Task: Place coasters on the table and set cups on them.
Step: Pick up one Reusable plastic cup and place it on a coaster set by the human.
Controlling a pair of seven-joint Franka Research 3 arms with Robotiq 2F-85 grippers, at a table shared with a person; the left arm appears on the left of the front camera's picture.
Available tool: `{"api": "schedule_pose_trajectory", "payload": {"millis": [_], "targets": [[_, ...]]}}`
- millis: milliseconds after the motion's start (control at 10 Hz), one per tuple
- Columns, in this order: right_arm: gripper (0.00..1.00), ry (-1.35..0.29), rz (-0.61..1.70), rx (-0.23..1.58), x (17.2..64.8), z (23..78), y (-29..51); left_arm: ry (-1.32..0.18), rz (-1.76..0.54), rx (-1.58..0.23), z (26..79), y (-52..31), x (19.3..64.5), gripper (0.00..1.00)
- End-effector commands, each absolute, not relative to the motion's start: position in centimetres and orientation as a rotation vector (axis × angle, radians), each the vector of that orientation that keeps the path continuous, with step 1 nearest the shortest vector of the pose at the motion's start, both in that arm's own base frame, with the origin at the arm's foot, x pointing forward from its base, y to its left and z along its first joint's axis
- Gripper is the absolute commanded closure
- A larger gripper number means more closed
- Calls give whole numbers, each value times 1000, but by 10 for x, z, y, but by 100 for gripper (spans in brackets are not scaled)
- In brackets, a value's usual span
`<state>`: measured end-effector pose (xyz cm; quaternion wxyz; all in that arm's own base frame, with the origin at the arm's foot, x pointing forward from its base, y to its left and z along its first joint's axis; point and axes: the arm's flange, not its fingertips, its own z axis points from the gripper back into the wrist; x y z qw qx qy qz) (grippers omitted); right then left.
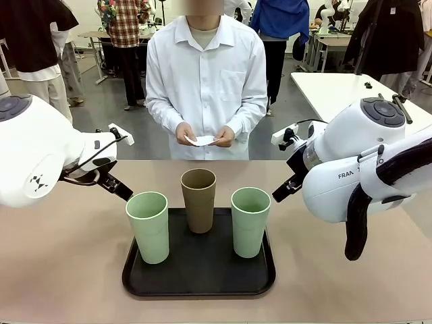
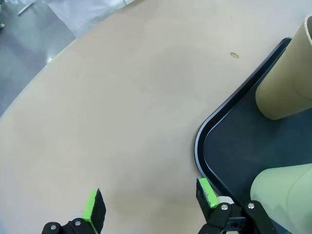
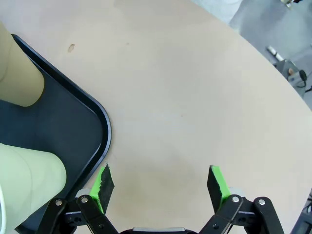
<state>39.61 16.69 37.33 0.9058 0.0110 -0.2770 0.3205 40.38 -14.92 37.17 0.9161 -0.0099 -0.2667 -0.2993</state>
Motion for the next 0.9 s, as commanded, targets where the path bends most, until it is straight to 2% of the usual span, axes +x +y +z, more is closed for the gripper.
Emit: {"api": "schedule_pose_trajectory", "payload": {"millis": [0, 200, 400, 500, 800], "targets": [[0, -572, 662, 23, 396, 373, 167, -549, -616, -20, 372, -149, 404, 0], [0, -526, 608, 61, 397, 385, 161, -541, -633, 34, 384, -139, 412, 0], [0, -497, 630, 41, 368, 431, 150, -533, -658, 58, 433, -119, 409, 0], [0, -409, 618, 39, 342, 449, 144, -447, -675, 101, 455, -110, 391, 0], [0, -204, 557, 104, 253, 445, 123, -300, -642, -49, 467, -83, 325, 0]]}}
